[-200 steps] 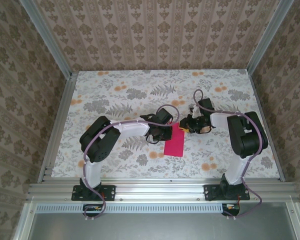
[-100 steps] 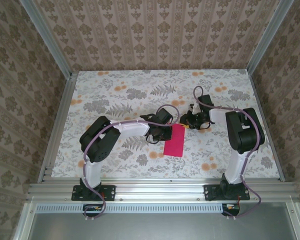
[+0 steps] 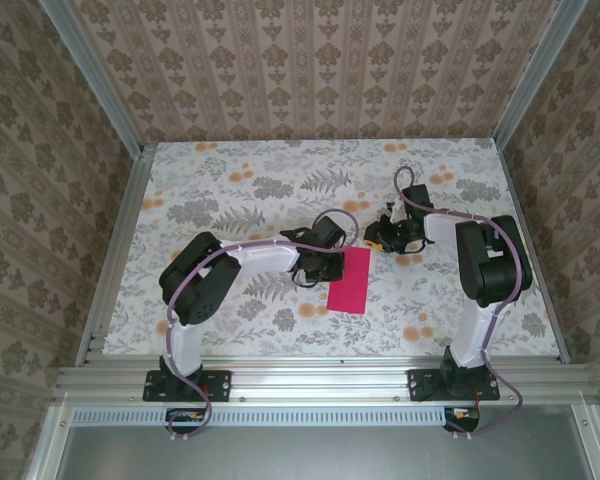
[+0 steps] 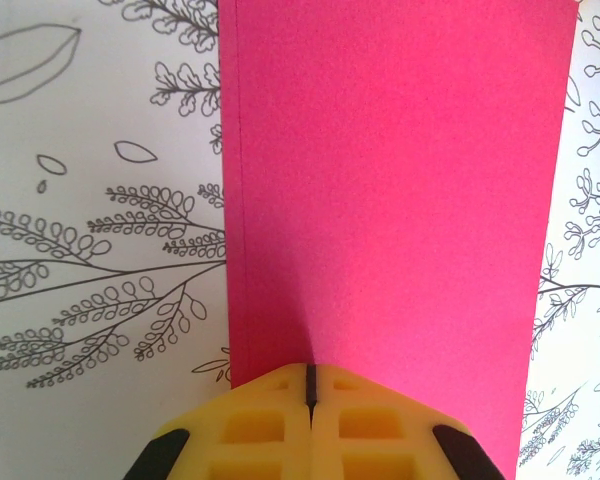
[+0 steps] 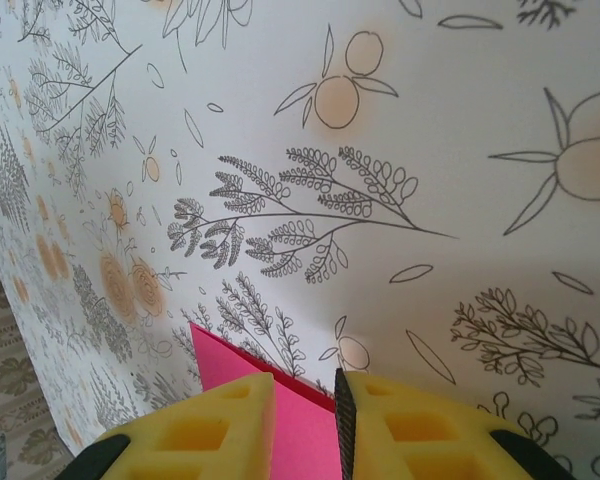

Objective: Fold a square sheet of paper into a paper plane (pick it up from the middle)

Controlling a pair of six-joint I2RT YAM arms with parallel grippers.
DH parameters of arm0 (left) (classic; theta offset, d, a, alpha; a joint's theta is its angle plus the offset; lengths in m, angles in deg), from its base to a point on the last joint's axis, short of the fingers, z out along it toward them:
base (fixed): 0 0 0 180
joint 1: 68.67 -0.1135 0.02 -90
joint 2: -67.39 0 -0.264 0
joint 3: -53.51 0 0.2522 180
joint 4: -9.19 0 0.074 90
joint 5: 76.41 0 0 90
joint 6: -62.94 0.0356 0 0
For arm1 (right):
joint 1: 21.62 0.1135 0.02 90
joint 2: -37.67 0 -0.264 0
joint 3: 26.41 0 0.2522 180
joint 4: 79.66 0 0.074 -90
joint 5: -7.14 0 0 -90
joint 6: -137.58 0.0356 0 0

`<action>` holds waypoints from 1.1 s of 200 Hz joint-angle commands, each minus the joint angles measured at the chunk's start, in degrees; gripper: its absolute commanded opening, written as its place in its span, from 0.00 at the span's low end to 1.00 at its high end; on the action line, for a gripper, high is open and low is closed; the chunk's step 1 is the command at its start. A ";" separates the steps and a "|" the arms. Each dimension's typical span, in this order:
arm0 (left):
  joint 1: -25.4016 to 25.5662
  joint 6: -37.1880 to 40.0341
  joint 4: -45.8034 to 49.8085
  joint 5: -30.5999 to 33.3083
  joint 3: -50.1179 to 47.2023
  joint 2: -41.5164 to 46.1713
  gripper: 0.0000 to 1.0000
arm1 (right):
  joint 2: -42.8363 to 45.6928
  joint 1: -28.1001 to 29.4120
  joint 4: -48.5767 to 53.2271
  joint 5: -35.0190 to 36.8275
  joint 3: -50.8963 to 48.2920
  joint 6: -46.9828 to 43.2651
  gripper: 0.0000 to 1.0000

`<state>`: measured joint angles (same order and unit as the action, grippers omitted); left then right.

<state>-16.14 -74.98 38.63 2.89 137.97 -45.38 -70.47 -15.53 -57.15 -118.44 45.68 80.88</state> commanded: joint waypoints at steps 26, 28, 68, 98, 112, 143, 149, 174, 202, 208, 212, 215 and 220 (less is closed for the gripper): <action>0.55 1.25 5.22 1.48 -0.12 -0.51 0.00 | -2.26 -0.11 -0.74 -0.03 -2.60 0.47 0.25; 0.53 1.25 5.23 1.47 -0.19 -0.52 0.00 | -2.21 -0.11 -0.55 -0.03 -2.40 0.39 0.25; 0.56 1.25 5.10 1.60 -0.12 -0.43 0.00 | 3.12 -0.11 2.58 -0.61 -1.01 -0.66 0.25; 0.59 1.15 4.96 1.55 0.05 -0.59 0.00 | 5.30 0.03 0.38 -3.90 -2.37 0.70 0.25; 0.66 1.04 4.97 1.51 0.15 -0.69 0.00 | 4.44 0.06 -0.12 -4.22 -2.99 0.89 0.26; 0.70 1.25 5.08 1.53 0.32 -0.69 0.00 | 0.93 0.07 -0.16 -3.43 -3.73 0.35 0.26; 0.73 1.25 5.15 1.49 0.32 -0.69 0.00 | 0.41 0.07 0.07 -3.17 -3.79 0.22 0.26; 0.79 1.25 5.19 1.38 0.40 -0.62 0.00 | -0.94 0.11 1.11 -2.01 -3.87 -0.78 0.26; 0.74 1.32 5.32 1.48 0.50 -0.52 0.00 | 1.64 0.11 3.43 -0.66 -3.81 -1.62 0.26; 0.77 1.32 5.30 1.55 0.50 -0.51 0.00 | 2.86 0.07 3.93 -0.62 -3.83 -1.75 0.26; 0.79 1.33 5.25 1.55 0.50 -0.45 0.00 | 3.75 0.07 4.23 -0.64 -3.88 -1.87 0.27; 0.81 1.32 5.31 1.56 0.50 -0.49 0.00 | 4.33 0.07 4.32 -0.68 -4.03 -1.90 0.27; 0.77 1.33 5.30 1.48 0.43 -0.52 0.00 | 5.25 0.07 4.69 -0.79 -4.16 -1.85 0.27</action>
<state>-15.83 -74.96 39.29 3.39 138.25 -45.38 -69.38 -15.82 -57.04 -120.56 42.71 80.29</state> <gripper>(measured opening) 0.051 0.264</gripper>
